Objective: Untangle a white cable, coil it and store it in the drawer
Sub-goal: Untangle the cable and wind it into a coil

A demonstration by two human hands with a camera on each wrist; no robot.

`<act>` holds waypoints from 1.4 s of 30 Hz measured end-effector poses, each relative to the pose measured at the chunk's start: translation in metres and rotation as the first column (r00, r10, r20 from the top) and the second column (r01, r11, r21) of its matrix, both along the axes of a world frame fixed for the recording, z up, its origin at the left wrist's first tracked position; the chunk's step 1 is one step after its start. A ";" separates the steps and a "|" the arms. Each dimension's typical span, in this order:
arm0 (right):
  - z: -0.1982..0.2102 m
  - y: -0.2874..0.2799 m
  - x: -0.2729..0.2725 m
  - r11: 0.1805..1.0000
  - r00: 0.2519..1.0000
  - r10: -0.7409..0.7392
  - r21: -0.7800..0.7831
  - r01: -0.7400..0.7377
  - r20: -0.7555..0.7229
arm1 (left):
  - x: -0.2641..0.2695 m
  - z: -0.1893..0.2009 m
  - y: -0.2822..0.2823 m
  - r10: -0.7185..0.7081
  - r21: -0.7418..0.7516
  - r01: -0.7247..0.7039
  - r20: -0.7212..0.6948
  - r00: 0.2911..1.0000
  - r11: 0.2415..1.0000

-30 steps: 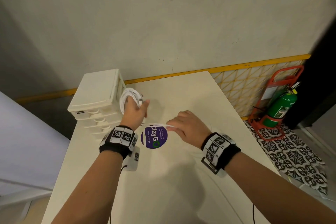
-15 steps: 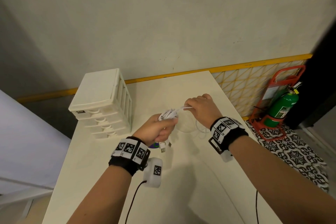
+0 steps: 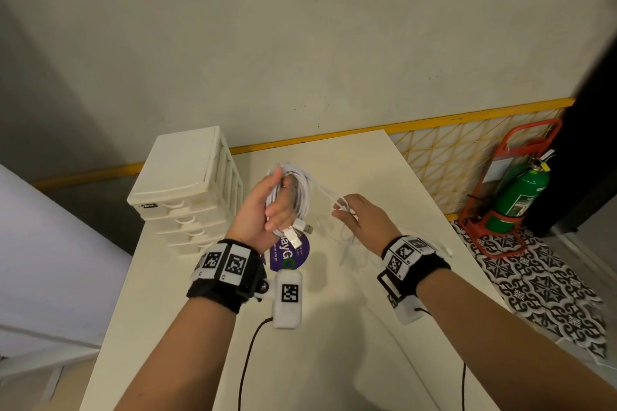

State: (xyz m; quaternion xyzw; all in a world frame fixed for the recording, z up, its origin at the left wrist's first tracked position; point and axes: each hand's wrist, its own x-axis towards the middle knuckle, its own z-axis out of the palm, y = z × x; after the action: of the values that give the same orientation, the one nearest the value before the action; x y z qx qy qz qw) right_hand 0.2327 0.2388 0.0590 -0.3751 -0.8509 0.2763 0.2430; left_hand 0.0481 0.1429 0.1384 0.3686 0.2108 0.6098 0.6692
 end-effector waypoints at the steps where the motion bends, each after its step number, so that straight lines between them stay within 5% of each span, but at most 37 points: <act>1: -0.002 -0.002 0.001 1.000 1.000 0.006 -0.002 -0.006 0.005 | -0.004 0.002 0.001 0.029 0.012 -0.029 0.012 1.000 1.000; 6: -0.012 -0.005 0.010 1.000 0.999 -0.017 -0.025 0.018 0.049 | -0.023 0.014 0.006 0.254 -0.035 -0.252 0.155 0.955 0.967; 10: -0.028 0.003 0.025 0.977 0.982 -0.176 -0.114 0.182 0.063 | -0.036 0.024 0.006 0.392 -0.059 -0.388 0.125 0.911 0.920; 17: -0.053 0.015 0.055 0.871 0.880 -0.249 -0.303 0.386 0.406 | -0.056 0.031 0.003 0.534 -0.073 -0.529 0.131 0.835 0.845; 28: -0.031 0.014 0.053 0.856 0.804 -0.309 -0.220 0.468 0.509 | -0.058 0.025 0.000 0.719 -0.166 -0.700 0.116 0.685 0.694; 32: -0.034 0.012 0.046 0.858 0.767 -0.299 -0.190 0.476 0.568 | -0.053 0.022 -0.003 0.634 -0.106 -0.629 0.027 0.773 0.771; 35: -0.034 0.011 0.038 0.813 0.827 -0.351 -0.294 0.502 0.439 | -0.041 0.024 -0.002 0.523 -0.083 -0.523 -0.022 0.852 0.848; 39: -0.021 0.012 0.019 0.960 0.948 -0.258 -0.065 0.274 0.185 | -0.027 0.024 0.001 0.370 -0.077 -0.371 -0.024 0.929 0.926; 42: -0.015 0.014 0.005 0.997 0.955 -0.056 0.069 0.037 0.291 | -0.020 0.028 0.002 0.260 -0.061 -0.264 -0.060 0.964 0.963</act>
State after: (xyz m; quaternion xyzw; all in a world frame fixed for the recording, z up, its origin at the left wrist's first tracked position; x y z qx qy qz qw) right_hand 0.2375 0.2528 0.0445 -0.4241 -0.8766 0.1849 0.1324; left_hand 0.0284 0.1448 0.1663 0.3299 0.2954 0.6758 0.5893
